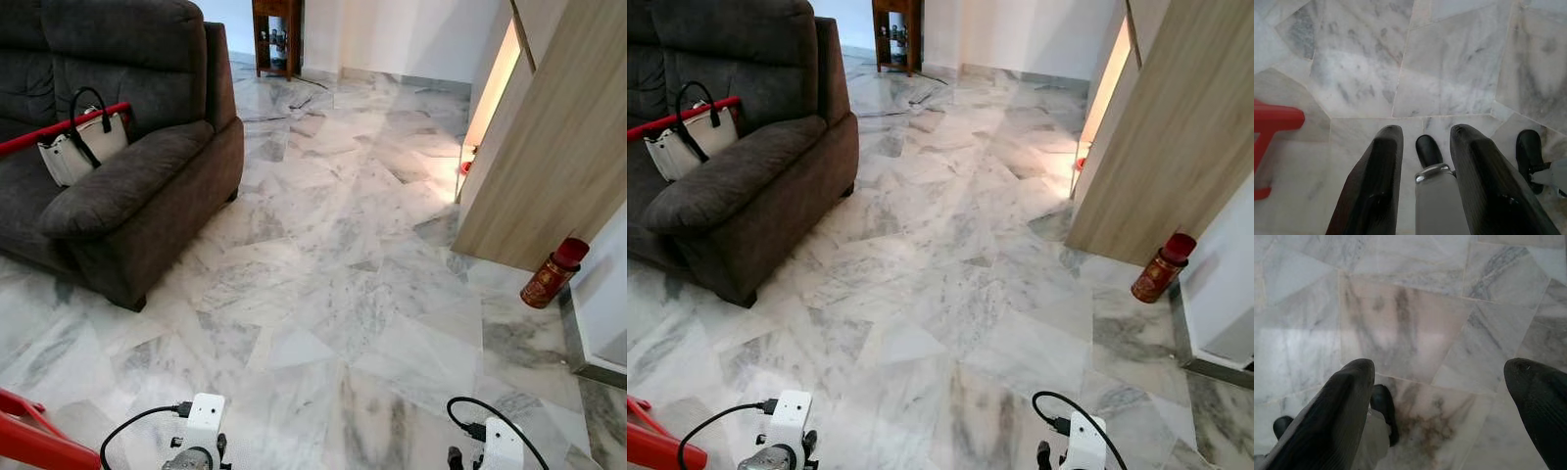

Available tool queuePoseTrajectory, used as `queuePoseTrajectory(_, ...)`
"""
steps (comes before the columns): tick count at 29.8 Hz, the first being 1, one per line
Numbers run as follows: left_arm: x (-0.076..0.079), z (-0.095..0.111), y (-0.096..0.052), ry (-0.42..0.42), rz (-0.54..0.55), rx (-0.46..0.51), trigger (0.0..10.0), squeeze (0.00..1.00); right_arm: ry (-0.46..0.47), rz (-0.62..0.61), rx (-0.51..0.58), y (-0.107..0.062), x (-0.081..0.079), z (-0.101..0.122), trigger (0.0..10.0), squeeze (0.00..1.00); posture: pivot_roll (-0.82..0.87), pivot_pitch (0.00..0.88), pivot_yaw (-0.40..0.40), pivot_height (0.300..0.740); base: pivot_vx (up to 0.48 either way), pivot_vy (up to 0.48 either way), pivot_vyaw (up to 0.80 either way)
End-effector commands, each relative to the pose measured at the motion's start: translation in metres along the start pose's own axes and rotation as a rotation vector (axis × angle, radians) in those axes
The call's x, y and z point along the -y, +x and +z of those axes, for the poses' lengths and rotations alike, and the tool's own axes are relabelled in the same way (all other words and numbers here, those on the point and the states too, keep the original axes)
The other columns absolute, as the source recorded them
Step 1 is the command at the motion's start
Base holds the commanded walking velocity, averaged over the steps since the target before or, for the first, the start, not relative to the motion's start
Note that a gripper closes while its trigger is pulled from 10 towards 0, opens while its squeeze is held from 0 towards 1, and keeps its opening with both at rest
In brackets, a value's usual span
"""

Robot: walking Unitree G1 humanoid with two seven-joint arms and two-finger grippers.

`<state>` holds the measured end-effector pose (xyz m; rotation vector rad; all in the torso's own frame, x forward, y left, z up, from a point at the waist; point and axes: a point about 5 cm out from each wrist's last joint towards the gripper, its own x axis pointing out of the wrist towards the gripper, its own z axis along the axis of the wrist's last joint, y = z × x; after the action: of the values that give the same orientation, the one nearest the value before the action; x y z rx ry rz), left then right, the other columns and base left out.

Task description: Picking trash to rubbish bin

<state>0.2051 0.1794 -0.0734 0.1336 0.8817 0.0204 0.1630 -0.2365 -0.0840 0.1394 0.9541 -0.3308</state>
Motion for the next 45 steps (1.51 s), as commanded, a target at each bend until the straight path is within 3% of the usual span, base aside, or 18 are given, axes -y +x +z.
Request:
queuePoseTrajectory(1, -0.006, -0.006, -0.001, -0.019, 0.032, -0.025, 10.0, 0.00, 0.021, -0.005, 0.023, 0.001, 0.001, 0.006, 10.0, 0.00, -0.20, 0.000, -0.017, 0.740, 0.000, 0.000, 0.00)
queuePoseTrajectory(6, -0.013, -0.007, -0.001, -0.089, 0.082, -0.039, 10.0, 0.00, 0.041, -0.009, 0.023, 0.000, 0.001, 0.005, 10.0, 0.00, -0.20, 0.000, -0.014, 0.740, 0.000, 0.048, 0.00)
queuePoseTrajectory(26, -0.003, 0.003, 0.001, -0.075, 0.046, -0.002, 10.0, 0.00, 0.042, 0.004, 0.015, -0.001, -0.001, -0.002, 10.0, 0.00, -0.20, 0.000, 0.003, 0.740, 0.000, 0.048, 0.00)
queuePoseTrajectory(45, 0.003, 0.002, 0.001, -0.069, 0.030, -0.002, 10.0, 0.00, 0.020, 0.001, -0.005, -0.002, 0.003, -0.006, 10.0, 0.00, -0.19, 0.000, -0.011, 0.740, 0.000, 0.000, 0.80)
